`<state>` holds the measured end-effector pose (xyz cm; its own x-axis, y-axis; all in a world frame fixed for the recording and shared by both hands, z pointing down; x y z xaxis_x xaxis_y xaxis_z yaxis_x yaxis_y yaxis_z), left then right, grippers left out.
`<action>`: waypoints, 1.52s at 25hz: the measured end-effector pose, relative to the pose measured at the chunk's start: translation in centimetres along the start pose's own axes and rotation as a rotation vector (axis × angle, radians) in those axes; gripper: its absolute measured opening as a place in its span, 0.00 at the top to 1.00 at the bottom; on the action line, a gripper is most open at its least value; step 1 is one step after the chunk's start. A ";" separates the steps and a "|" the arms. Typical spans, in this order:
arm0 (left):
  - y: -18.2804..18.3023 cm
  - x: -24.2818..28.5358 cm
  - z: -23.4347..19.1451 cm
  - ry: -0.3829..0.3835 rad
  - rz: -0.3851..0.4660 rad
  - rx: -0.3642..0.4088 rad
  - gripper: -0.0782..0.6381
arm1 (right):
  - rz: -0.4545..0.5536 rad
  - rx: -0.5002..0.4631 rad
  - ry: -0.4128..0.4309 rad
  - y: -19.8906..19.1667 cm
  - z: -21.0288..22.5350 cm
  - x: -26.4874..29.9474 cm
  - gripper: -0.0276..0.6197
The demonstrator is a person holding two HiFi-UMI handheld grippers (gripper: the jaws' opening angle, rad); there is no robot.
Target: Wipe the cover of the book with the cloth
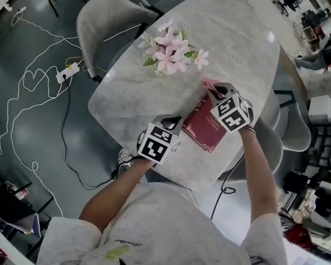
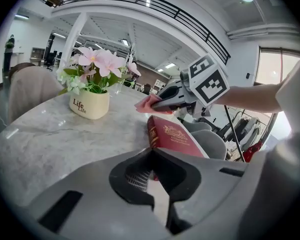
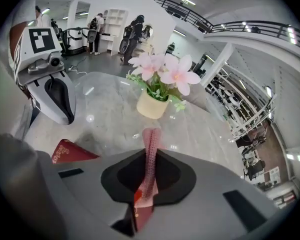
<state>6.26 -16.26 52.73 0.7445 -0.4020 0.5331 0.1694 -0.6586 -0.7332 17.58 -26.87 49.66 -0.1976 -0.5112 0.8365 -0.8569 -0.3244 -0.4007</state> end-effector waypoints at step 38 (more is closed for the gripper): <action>-0.8 -0.3 -0.5 0.038 0.018 -0.032 0.88 | -0.091 -0.084 0.184 -1.4 -3.8 3.3 0.93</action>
<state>5.62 -15.91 53.35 0.7223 -0.4376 0.5356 0.1347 -0.6705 -0.7295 16.30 -25.04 54.42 -0.1947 -0.3265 0.9249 -0.9103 -0.2909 -0.2944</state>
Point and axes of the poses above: the fingertips, and each gripper's own axes: x forward along the fingers, z to its right, y out of its top, the point moved 3 cm from there along -x, backward along the fingers
